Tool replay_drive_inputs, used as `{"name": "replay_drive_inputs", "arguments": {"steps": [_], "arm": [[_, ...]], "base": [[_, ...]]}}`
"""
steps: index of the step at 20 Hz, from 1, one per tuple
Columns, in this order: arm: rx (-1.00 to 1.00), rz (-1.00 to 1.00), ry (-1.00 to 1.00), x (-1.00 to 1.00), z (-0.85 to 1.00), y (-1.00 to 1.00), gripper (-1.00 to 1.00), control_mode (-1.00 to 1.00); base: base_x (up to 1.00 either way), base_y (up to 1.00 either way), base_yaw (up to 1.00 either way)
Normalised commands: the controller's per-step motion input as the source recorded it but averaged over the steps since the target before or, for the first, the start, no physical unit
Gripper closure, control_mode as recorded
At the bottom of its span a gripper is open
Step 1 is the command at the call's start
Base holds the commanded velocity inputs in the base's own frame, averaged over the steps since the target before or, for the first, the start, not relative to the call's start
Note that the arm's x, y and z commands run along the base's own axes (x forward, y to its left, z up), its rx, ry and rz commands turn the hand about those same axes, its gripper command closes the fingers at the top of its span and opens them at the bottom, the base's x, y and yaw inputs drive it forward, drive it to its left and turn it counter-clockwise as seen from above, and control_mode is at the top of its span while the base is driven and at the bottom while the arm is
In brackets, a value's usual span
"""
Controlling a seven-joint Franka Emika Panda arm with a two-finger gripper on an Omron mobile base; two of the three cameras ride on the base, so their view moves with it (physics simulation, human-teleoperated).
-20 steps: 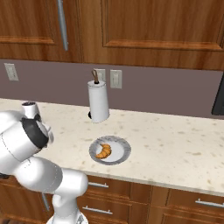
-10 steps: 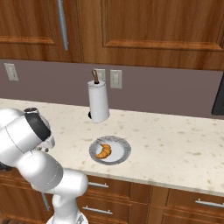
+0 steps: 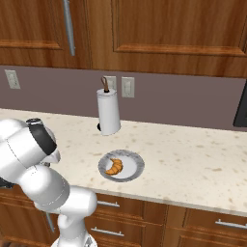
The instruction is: Place the pastries on the plates.
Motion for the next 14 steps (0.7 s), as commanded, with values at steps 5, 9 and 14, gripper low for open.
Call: {"name": "replay_drive_inputs", "arguments": {"steps": [5, 9, 14], "arm": [[0.1, 0.0, -0.11, -0.12, 0.18, -0.03, 1.0, -1.0], [0.19, 0.0, -0.09, 0.0, 0.79, 0.0, 1.0, -1.0], [0.17, 0.0, 0.0, 0.33, 0.38, 0.22, 1.0, -1.0]], "base": [[0.0, 0.0, 0.0], [0.0, 0.0, 0.0], [0.0, 0.0, 0.0]]}}
